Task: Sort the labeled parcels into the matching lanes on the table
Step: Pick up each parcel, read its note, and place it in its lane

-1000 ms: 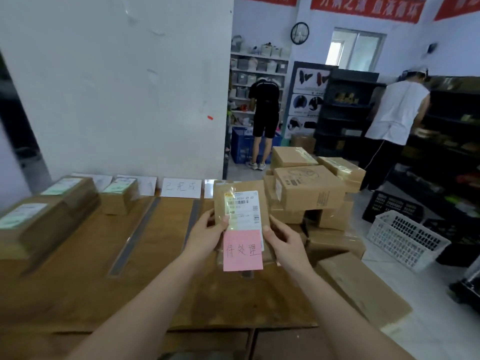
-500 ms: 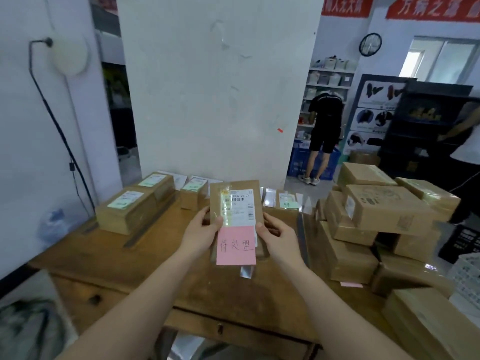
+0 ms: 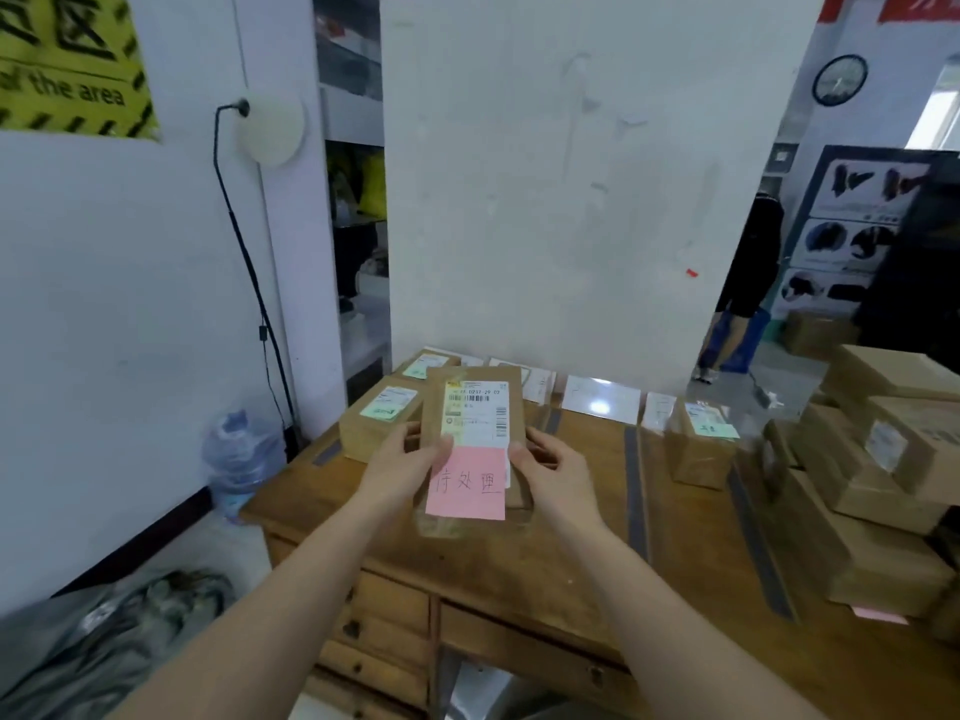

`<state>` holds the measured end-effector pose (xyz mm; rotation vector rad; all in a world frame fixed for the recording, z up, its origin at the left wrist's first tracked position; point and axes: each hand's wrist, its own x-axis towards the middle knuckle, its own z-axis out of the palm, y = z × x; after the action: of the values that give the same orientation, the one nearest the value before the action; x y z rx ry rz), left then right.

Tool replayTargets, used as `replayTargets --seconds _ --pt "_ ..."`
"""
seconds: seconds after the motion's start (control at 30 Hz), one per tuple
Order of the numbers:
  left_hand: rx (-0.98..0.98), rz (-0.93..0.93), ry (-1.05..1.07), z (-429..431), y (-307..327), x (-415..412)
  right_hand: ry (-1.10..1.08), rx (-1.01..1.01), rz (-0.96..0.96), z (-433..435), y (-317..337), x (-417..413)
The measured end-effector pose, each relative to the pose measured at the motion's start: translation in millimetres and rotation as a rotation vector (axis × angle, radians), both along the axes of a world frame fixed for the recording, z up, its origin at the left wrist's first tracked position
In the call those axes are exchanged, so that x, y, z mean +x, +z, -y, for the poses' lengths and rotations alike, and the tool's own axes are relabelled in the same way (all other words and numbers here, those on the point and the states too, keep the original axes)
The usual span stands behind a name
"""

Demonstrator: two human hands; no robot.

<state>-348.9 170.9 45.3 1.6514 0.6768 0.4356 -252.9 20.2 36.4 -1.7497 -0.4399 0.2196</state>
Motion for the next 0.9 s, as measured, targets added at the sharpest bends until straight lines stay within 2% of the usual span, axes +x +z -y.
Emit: replayTargets --seconds 0.33,0.9 --pt "-0.044 -0.046 0.036 -106 -23 -41 0.091 -0.085 -0.044 -102 -16 -30" --pt "-0.057 -0.157 0.083 -209 -70 -8 0.198 -0.251 -0.115 -222 -81 15"
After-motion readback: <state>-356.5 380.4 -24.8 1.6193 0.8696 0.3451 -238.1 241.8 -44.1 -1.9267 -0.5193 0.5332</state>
